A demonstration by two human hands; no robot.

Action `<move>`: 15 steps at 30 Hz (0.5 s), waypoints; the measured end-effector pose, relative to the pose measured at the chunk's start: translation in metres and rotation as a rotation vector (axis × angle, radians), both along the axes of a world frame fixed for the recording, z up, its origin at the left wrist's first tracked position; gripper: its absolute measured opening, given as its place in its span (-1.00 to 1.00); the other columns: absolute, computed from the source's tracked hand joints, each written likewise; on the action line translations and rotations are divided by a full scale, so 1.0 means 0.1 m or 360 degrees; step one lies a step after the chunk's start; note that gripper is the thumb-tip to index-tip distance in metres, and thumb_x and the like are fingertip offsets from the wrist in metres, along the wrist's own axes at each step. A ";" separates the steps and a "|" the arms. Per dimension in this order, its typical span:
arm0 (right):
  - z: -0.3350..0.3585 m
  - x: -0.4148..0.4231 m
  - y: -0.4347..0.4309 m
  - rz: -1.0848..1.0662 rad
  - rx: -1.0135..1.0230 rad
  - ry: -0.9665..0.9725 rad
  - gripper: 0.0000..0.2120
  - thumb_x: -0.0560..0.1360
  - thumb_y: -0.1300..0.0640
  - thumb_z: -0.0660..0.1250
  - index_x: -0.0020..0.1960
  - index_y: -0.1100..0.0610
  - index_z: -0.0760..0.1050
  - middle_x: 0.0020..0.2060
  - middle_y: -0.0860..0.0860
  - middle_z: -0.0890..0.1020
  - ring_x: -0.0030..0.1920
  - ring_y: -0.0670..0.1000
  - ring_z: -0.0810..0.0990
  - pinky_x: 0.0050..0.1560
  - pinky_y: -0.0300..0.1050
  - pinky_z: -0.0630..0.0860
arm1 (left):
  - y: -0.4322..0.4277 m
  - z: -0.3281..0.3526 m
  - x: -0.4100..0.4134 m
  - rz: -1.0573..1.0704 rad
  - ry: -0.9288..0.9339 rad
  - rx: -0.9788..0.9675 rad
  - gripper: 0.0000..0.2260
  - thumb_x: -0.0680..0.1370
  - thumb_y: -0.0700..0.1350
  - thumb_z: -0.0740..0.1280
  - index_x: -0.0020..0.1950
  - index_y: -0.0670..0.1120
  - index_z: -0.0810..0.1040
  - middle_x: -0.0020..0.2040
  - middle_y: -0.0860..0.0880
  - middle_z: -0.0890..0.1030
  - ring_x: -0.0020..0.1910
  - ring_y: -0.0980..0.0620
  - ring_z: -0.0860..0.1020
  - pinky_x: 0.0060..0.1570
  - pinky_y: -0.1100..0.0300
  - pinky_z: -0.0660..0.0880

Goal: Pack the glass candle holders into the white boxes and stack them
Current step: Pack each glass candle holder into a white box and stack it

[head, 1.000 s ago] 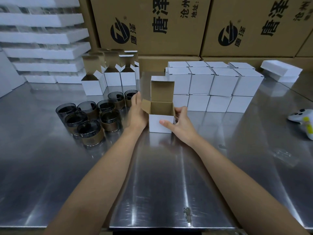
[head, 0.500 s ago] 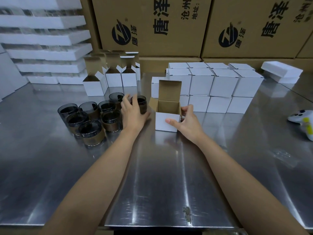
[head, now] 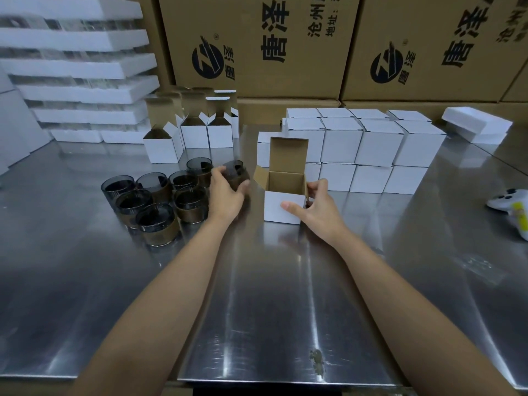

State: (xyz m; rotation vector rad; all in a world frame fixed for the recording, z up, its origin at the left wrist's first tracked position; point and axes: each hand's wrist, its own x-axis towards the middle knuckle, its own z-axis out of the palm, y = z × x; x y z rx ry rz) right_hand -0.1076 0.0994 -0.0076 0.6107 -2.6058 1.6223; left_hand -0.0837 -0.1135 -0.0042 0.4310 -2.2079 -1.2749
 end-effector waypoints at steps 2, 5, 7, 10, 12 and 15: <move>0.00 0.00 0.00 0.0007 -0.0004 -0.0007 -0.40 0.37 -0.17 0.50 0.17 0.01 0.20 0.08 -0.15 0.47 0.13 -0.10 0.50 0.09 -0.23 0.41 | -0.01 0.03 0.04 -0.0030 0.0181 0.0288 -0.53 0.57 0.01 0.35 0.40 -0.06 0.26 0.27 -0.06 0.46 0.20 0.07 0.46 0.14 0.35 0.37; -0.01 -0.01 0.00 0.0020 -0.0016 -0.0010 -0.40 0.37 -0.14 0.51 0.17 0.03 0.22 0.10 -0.13 0.49 0.18 -0.08 0.51 0.14 -0.21 0.43 | 0.02 0.09 0.10 0.0005 0.0494 0.0456 -0.60 0.59 0.10 0.27 0.34 -0.08 0.35 0.06 0.13 0.52 0.03 0.24 0.50 -0.10 0.56 0.37; -0.02 0.00 0.00 0.0025 -0.0018 0.0003 -0.40 0.36 -0.14 0.52 0.16 0.03 0.22 0.07 -0.17 0.49 0.17 -0.08 0.53 0.11 -0.23 0.43 | 0.08 0.13 0.16 -0.0006 0.0692 0.0408 -0.64 0.57 0.11 0.26 0.26 -0.07 0.38 0.00 0.19 0.52 -0.03 0.34 0.53 -0.11 0.57 0.38; -0.02 0.02 -0.02 0.0031 -0.0004 0.0024 -0.40 0.36 -0.15 0.52 0.15 0.02 0.23 0.02 -0.27 0.48 0.13 -0.09 0.56 0.05 -0.25 0.43 | 0.19 0.17 0.24 -0.0093 0.0924 0.0195 -0.58 0.52 0.09 0.26 0.31 -0.07 0.35 0.05 0.17 0.51 0.02 0.34 0.52 0.02 0.42 0.44; -0.03 0.02 -0.03 0.0025 0.0001 0.0037 -0.39 0.35 -0.17 0.52 0.15 0.02 0.23 0.02 -0.24 0.49 0.11 -0.10 0.57 0.02 -0.25 0.44 | 0.29 0.18 0.28 -0.0169 0.1007 0.0047 -0.53 0.49 0.08 0.28 0.34 -0.08 0.32 0.14 0.07 0.50 0.13 0.21 0.50 0.16 0.25 0.46; -0.02 0.04 -0.05 0.0036 0.0015 0.0060 -0.36 0.31 -0.26 0.50 0.14 -0.02 0.21 0.02 -0.24 0.51 0.06 -0.16 0.57 -0.08 -0.36 0.43 | 0.45 0.18 0.32 -0.0279 0.1066 -0.0210 -0.47 0.46 0.07 0.31 0.37 -0.06 0.30 0.23 -0.05 0.46 0.22 -0.01 0.47 0.23 0.14 0.42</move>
